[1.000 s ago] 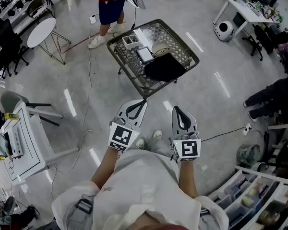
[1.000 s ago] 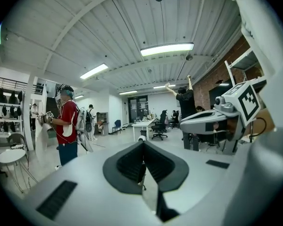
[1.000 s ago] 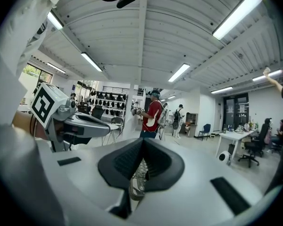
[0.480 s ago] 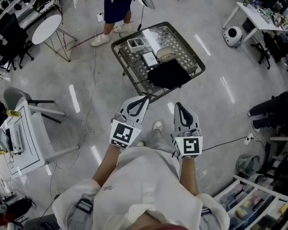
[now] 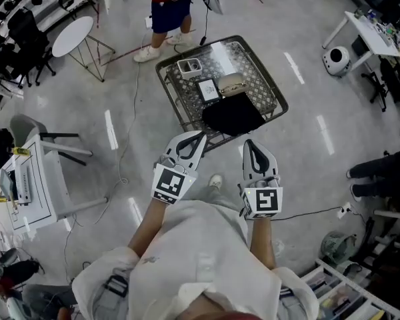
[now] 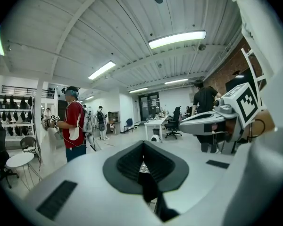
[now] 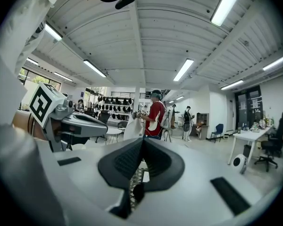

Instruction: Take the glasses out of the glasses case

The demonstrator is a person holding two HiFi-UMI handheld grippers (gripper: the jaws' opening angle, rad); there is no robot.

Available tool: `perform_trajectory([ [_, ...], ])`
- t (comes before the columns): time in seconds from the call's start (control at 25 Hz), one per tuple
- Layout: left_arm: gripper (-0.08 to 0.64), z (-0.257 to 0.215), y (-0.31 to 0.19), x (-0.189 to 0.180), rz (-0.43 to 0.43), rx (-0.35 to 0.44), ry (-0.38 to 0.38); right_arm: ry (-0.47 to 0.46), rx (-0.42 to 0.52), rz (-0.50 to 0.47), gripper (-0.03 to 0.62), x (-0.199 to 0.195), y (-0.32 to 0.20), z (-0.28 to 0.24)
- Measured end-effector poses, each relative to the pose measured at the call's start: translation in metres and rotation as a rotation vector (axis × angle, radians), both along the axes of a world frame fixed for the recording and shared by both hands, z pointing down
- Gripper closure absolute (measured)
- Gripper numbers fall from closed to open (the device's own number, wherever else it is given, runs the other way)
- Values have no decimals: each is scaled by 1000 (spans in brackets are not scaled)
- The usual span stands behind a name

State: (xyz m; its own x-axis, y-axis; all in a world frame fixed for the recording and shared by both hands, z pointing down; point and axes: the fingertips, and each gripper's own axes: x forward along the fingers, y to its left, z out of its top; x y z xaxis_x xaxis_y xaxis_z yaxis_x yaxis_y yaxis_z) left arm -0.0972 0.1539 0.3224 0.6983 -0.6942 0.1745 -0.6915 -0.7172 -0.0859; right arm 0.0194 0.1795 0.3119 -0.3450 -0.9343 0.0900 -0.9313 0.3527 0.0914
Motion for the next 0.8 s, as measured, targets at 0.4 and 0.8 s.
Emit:
perform_trajectory([
  [0.4, 546, 4, -42, 41, -61, -20, -15, -28, -22, -54, 586, 50, -48, 10],
  [0.8, 546, 11, -76, 69, -50, -38, -30, -31, -42, -56, 586, 74, -79, 17],
])
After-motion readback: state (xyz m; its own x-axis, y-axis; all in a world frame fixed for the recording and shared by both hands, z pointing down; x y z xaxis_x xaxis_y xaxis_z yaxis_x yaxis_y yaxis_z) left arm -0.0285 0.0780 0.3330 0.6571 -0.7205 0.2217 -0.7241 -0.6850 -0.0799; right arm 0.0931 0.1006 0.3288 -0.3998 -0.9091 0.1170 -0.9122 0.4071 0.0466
